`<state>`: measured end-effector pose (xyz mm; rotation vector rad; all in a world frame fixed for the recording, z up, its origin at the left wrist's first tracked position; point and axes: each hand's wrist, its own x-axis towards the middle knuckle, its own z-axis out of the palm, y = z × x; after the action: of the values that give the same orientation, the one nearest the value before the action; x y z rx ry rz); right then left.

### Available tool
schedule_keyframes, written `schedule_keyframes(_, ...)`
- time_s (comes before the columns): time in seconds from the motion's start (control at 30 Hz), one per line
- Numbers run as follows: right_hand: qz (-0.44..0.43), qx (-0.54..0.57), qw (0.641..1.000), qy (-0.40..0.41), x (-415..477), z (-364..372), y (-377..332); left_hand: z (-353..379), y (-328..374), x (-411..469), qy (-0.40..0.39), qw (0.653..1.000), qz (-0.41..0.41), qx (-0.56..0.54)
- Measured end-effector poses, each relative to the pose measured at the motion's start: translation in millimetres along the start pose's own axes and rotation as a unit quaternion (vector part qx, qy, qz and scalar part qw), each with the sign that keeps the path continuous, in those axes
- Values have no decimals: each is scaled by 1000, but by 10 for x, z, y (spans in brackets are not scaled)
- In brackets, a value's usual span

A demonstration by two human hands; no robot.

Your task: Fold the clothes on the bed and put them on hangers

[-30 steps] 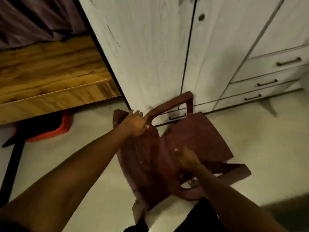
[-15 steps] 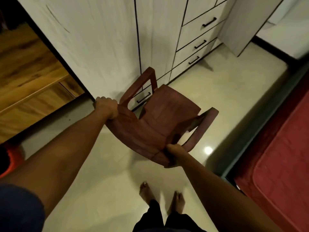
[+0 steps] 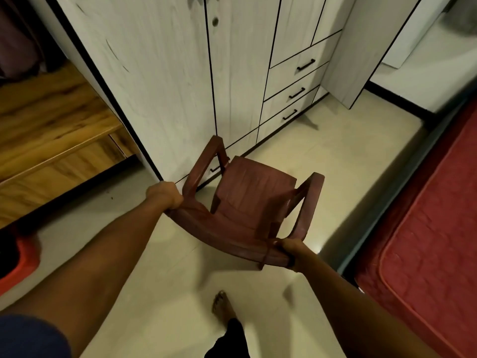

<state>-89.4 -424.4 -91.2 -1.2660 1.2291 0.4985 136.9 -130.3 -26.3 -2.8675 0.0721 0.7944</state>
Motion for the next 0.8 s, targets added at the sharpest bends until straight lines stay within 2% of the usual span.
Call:
schedule_keyframes(0.17, -8, -94, 995, -14, -92, -304, 213, 471, -97, -517, -38, 994, -92, -44)
schedule_keyframes(0.4, -30, -190, 979, -72, -358, -647, 888, 1401, -252, -2076, -78, 974, -187, -98)
schedule_keyframes(0.6, -41, -304, 943, -130, -650, -361, 1020, 1933, -662, -3017, -84, 944, -272, -165)
schedule_keyframes(0.8, -54, -294, 934, -196, -1014, 208, 867, 2316, -996, -3622, -88, 884, -375, -266)
